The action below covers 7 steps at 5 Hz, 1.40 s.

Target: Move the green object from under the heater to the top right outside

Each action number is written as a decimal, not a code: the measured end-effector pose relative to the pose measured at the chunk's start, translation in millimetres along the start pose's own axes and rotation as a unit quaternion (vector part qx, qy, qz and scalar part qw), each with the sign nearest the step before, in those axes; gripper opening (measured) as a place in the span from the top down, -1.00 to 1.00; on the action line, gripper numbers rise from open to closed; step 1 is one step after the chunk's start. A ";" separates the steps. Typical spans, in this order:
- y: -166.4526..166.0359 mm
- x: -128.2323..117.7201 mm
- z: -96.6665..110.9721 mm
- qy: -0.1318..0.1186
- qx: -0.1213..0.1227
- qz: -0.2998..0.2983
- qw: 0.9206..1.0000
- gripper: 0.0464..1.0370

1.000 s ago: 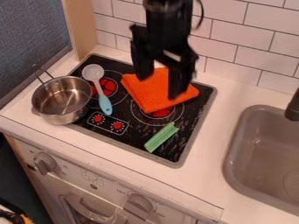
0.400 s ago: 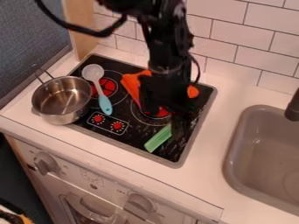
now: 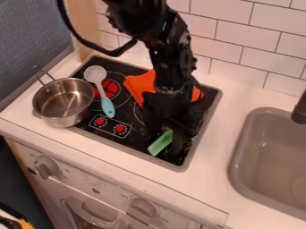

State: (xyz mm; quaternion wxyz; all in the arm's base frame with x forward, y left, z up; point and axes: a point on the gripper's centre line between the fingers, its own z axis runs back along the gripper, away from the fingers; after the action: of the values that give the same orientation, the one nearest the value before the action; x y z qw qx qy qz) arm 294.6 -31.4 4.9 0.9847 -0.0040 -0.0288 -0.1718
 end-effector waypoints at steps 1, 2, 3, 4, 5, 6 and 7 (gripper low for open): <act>2.3 1.8 -1.9 -0.009 0.009 0.004 1.000 -0.24; 1.3 0.6 -1.4 -0.012 0.015 0.010 1.000 0.33; 0.9 -1.4 -0.6 -0.015 0.015 0.012 1.000 0.48; -1.8 -6.1 3.7 -0.014 0.001 0.019 1.000 0.48; 3.3 -6.1 18.6 -0.029 0.000 0.057 0.998 0.48; 8.9 7.0 59.1 -0.078 0.004 0.096 0.992 0.48; 2.3 30.1 87.4 -0.097 0.027 0.127 0.987 0.48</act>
State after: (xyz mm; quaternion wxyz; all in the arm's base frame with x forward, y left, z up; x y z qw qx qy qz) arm 318.8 -37.9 93.9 0.9909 0.0027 -0.1278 -0.0429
